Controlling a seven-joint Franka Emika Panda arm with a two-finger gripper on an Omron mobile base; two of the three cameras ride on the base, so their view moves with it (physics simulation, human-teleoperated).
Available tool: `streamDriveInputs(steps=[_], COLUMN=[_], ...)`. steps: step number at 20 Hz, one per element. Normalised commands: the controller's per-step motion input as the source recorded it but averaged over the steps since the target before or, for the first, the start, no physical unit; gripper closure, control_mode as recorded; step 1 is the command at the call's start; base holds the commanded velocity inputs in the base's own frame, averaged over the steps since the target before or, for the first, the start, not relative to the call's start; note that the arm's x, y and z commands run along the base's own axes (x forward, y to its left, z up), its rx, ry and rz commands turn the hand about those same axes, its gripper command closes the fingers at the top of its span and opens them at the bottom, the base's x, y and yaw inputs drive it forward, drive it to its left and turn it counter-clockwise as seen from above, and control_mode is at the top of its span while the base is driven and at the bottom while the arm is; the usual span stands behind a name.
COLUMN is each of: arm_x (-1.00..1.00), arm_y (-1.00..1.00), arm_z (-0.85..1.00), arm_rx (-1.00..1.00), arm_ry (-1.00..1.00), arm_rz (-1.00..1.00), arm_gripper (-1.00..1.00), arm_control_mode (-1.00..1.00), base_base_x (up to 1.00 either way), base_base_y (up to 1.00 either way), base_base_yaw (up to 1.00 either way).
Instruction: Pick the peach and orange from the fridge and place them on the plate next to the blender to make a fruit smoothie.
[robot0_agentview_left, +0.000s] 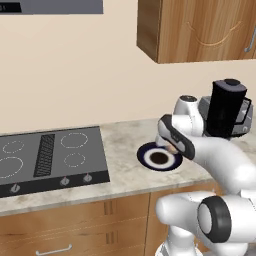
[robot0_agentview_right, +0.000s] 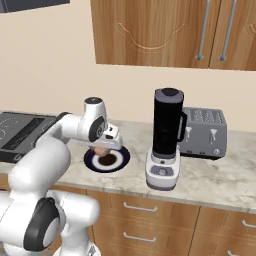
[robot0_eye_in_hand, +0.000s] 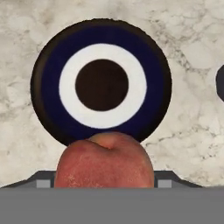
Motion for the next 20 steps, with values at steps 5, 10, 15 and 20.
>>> streamDriveInputs(steps=[5,10,15,20], arm_x=[0.67,0.73,0.23,-0.08], arm_y=[0.01,0.01,0.02,0.3], arm_z=[-0.66,-0.58,-0.13,0.21], arm_rx=[0.0,0.0,0.0,0.0], arm_ry=[0.0,0.0,-0.06,-0.04], arm_rz=[0.0,0.0,0.0,-0.03], arm_gripper=[1.0,-1.0,-1.0,-1.0], arm_control_mode=[-1.0,-1.0,-1.0,-1.0], base_base_x=[0.0,0.0,0.0,0.0], base_base_y=[0.0,0.0,0.0,0.0], base_base_yaw=[0.0,0.0,0.0,0.0])
